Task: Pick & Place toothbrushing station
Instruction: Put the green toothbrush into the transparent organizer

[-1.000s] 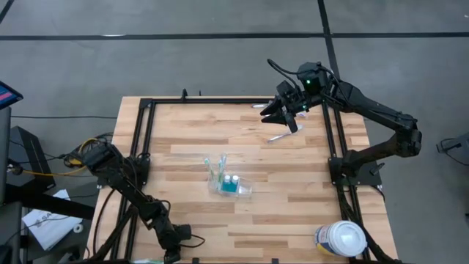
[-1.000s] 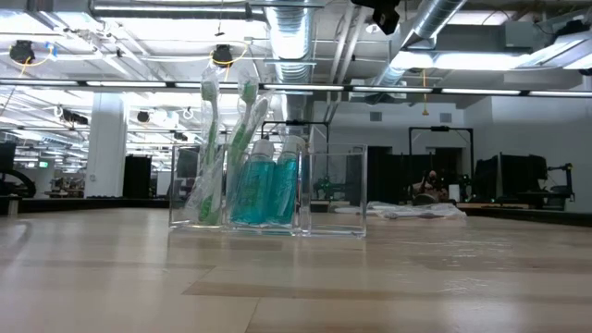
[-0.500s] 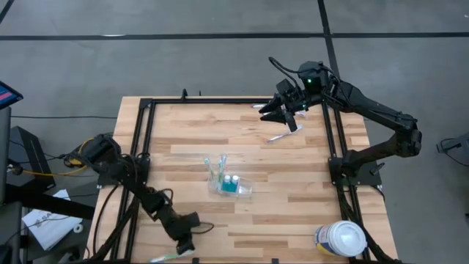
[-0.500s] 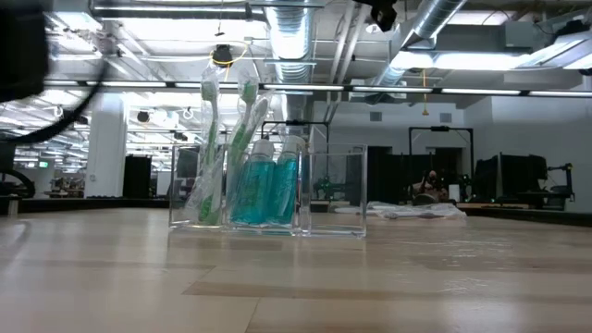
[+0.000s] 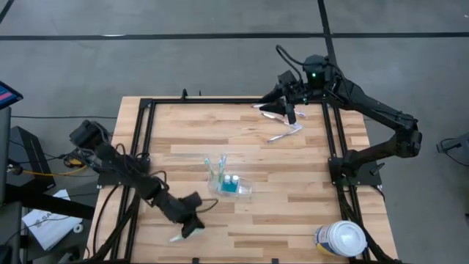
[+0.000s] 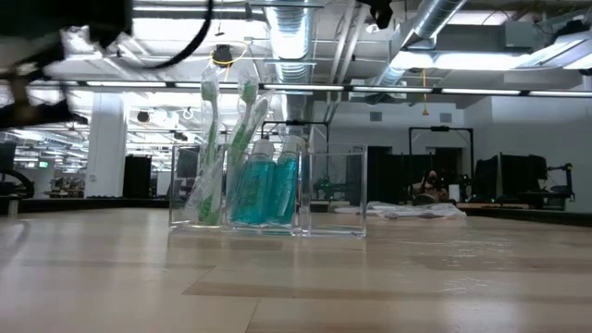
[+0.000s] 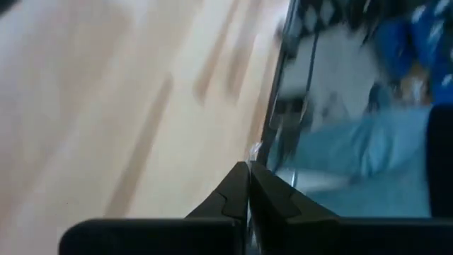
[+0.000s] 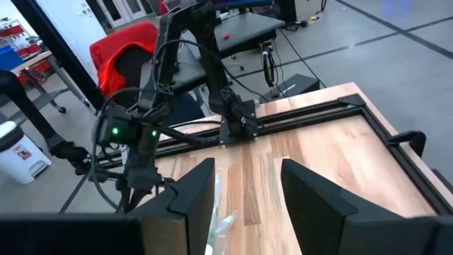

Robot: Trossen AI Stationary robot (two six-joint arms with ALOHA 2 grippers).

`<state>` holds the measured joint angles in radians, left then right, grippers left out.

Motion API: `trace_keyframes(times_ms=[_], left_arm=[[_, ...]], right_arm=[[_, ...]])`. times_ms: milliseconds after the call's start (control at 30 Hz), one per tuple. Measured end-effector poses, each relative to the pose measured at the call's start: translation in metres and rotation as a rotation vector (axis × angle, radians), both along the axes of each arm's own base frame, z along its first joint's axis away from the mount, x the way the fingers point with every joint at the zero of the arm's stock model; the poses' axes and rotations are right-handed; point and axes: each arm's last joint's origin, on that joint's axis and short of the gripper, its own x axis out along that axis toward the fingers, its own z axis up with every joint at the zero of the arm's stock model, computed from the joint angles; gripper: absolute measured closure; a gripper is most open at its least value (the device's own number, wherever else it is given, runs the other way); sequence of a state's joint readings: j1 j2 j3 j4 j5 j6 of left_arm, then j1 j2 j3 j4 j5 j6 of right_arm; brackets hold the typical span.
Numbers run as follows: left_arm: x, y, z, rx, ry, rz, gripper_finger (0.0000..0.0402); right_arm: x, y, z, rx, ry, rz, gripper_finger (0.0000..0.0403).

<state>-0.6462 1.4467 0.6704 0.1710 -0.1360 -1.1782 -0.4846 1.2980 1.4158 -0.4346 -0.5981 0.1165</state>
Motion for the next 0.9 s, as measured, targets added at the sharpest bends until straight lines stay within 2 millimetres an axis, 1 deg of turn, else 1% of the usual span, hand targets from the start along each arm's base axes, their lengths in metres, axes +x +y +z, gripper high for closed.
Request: trace_keyframes(times_ms=[133,300,400,533,700,833,900], left_arm=[[0.008,0.026,0.022,0.080,-0.137,0.145,0.0401],[0.014,0.060,0.045,0.193,-0.259,0.283,0.0401],[0.013,0.078,0.059,0.258,-0.325,0.342,0.0401],[0.008,0.098,0.079,0.357,-0.415,0.417,0.0401],[0.002,0.116,0.100,0.515,-0.530,0.543,0.0401],[0.006,0.121,0.105,0.556,-0.585,0.588,0.0401],[0.011,0.119,0.103,0.559,-0.598,0.599,0.0401]], right_arm=[[-0.001,-0.002,0.000,-0.001,-0.003,-0.007,0.0249],[-0.001,-0.002,0.000,0.000,-0.002,-0.006,0.0249],[-0.001,-0.002,0.000,0.000,-0.002,-0.006,0.0249],[-0.001,-0.002,0.000,0.005,-0.001,-0.006,0.0249],[-0.001,-0.002,0.000,0.005,-0.002,-0.006,0.0249],[-0.001,-0.002,0.000,0.008,-0.001,-0.007,0.0249],[-0.001,-0.002,0.000,0.008,-0.001,-0.007,0.0249]])
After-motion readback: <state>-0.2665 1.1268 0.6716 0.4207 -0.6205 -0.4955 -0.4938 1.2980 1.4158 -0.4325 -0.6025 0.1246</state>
